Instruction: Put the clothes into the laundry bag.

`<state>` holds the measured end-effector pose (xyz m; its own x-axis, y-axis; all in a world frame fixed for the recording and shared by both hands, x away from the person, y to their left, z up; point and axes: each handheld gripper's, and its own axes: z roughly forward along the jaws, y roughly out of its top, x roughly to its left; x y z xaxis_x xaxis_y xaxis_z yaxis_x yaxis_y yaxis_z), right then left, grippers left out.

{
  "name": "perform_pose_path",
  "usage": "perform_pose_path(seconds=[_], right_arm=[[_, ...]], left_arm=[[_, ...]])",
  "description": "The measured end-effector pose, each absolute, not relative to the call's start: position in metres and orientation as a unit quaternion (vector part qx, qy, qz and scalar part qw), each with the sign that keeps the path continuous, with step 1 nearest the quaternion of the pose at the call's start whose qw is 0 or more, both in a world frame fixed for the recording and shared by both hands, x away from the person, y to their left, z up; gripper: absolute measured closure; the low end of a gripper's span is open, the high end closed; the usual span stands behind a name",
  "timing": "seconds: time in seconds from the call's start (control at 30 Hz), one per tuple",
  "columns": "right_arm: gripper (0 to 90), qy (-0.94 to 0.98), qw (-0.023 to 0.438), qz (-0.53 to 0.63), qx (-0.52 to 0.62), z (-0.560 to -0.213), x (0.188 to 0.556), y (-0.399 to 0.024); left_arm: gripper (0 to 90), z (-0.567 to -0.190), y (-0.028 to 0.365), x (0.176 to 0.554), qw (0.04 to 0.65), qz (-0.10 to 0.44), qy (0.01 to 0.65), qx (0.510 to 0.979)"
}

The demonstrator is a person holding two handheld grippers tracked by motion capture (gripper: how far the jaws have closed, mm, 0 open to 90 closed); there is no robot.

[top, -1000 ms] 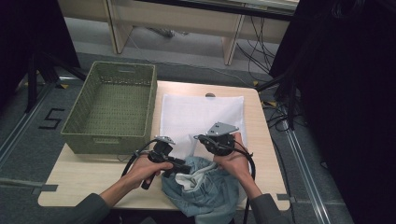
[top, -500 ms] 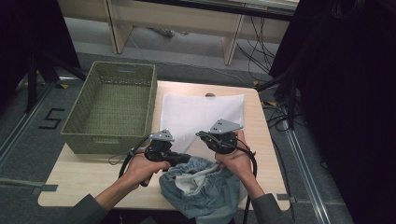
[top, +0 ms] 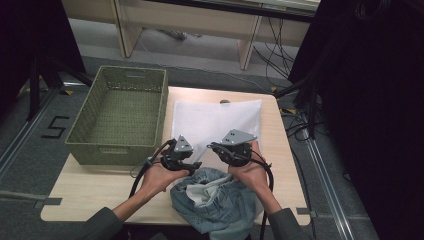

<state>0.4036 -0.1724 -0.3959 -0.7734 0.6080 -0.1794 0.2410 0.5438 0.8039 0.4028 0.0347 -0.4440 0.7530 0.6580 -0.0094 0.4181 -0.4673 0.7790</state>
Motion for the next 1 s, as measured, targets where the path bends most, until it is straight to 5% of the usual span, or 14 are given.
perform_pose_path(seconds=[0.03,0.13,0.23,0.43,0.53,0.73,1.0], right_arm=[[89.8,0.849,0.225,0.407,0.25,-0.396,0.404,-0.172],[89.7,0.852,0.224,0.405,0.245,-0.396,0.402,-0.171],[89.7,0.855,0.219,0.402,0.244,-0.398,0.401,-0.171],[88.3,0.863,0.202,0.4,0.233,-0.404,0.397,-0.169],[81.8,0.872,0.183,0.398,0.219,-0.404,0.39,-0.164],[54.5,0.881,0.135,0.413,0.189,-0.399,0.359,-0.148],[40.4,0.915,0.075,0.363,0.157,-0.423,0.337,-0.115]], left_arm=[[46.8,-0.444,0.035,0.403,0.406,0.148,0.319,0.844],[72.8,-0.448,0.036,0.409,0.386,0.169,0.292,0.858],[86.1,-0.442,0.046,0.409,0.403,0.168,0.294,0.85],[87.3,-0.429,0.065,0.403,0.401,0.158,0.282,0.857],[87.3,-0.426,0.07,0.401,0.401,0.149,0.277,0.86],[87.2,-0.423,0.071,0.402,0.4,0.137,0.267,0.866],[86.9,-0.424,0.074,0.404,0.405,0.127,0.268,0.865]])
